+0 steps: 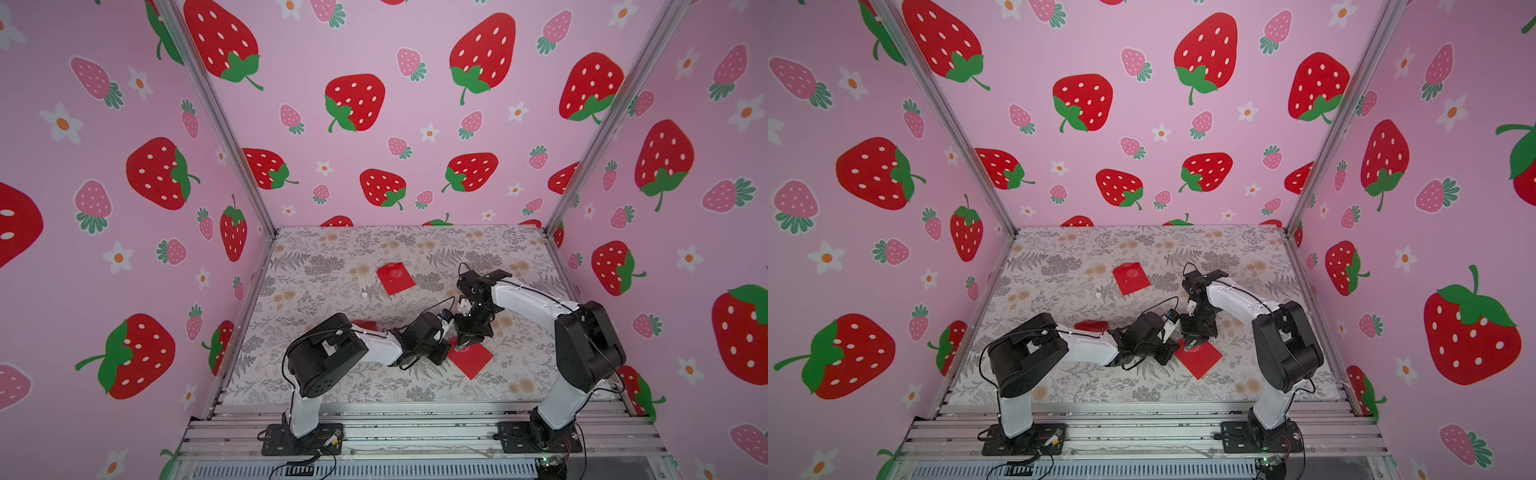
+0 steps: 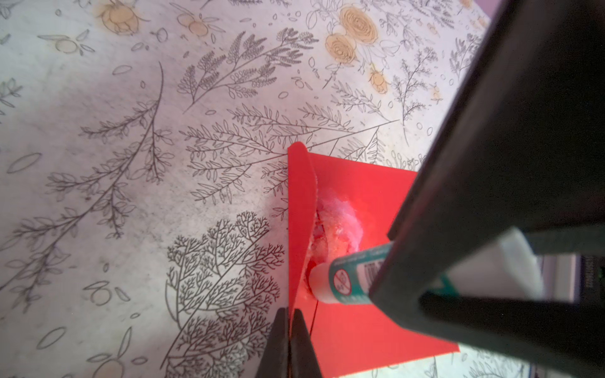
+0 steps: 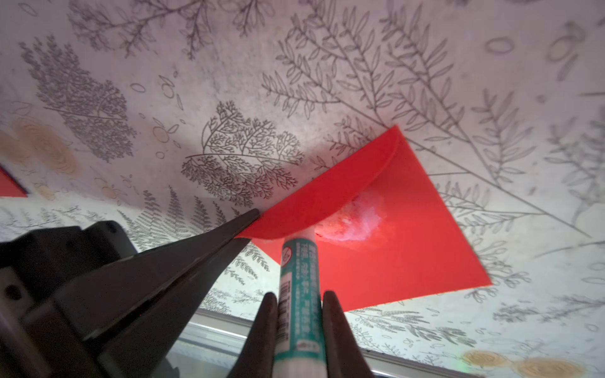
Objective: Seal the envelope with a glue stick
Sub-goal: Apply the envelope at the center of the board.
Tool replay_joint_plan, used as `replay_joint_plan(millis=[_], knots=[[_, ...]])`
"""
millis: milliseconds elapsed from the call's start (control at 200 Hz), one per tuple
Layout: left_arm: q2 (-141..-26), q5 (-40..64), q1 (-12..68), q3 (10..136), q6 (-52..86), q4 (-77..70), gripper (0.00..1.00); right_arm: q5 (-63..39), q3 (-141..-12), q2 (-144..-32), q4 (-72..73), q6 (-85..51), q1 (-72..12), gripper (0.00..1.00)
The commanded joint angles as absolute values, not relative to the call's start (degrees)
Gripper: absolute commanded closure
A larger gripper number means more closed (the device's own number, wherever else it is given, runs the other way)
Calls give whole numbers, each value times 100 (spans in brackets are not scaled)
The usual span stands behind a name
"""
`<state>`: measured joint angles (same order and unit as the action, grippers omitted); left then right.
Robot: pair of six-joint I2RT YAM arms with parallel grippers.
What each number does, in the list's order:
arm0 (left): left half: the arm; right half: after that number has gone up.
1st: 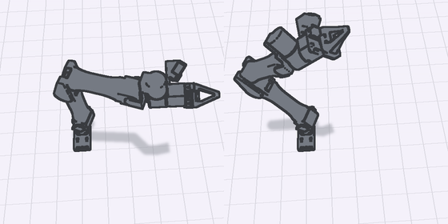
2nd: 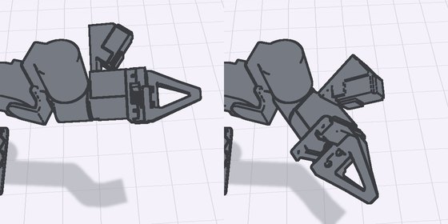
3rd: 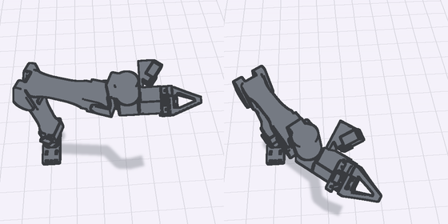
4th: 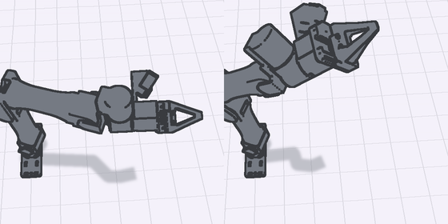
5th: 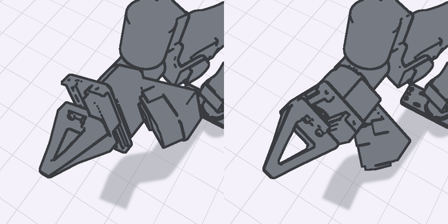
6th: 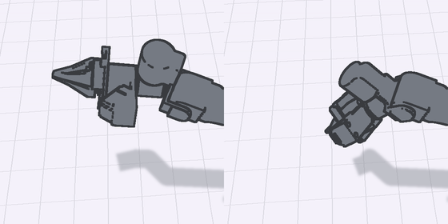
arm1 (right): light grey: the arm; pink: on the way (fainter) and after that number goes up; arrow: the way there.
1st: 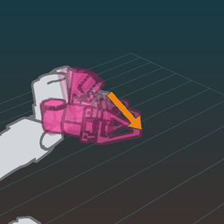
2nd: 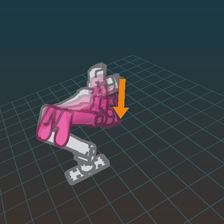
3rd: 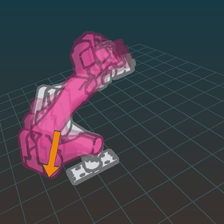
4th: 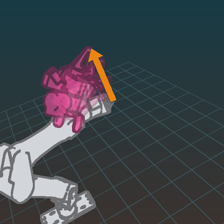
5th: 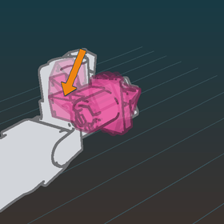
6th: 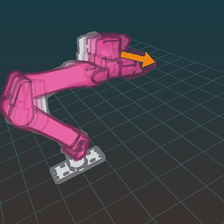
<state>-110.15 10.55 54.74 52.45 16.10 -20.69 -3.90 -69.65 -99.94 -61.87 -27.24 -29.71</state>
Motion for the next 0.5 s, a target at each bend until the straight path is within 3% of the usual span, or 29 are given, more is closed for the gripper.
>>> replay_joint_plan(millis=[0,205,395,495], knots=[[-11267,1075,5493,5310,1520,-1653,100,1128,-6951,-10121,-6540,-2782,-2962,100],[-11268,1064,5485,5317,1529,-1645,100,982,-7037,-10326,-6454,-2817,-3141,100],[-11277,1077,5491,5326,1521,-1641,100,-1579,-6748,-10225,-5557,-2605,-3154,100],[-11282,1072,5488,5326,1521,-1639,100,-1504,-6768,-10158,-5548,-2680,-3153,100]])
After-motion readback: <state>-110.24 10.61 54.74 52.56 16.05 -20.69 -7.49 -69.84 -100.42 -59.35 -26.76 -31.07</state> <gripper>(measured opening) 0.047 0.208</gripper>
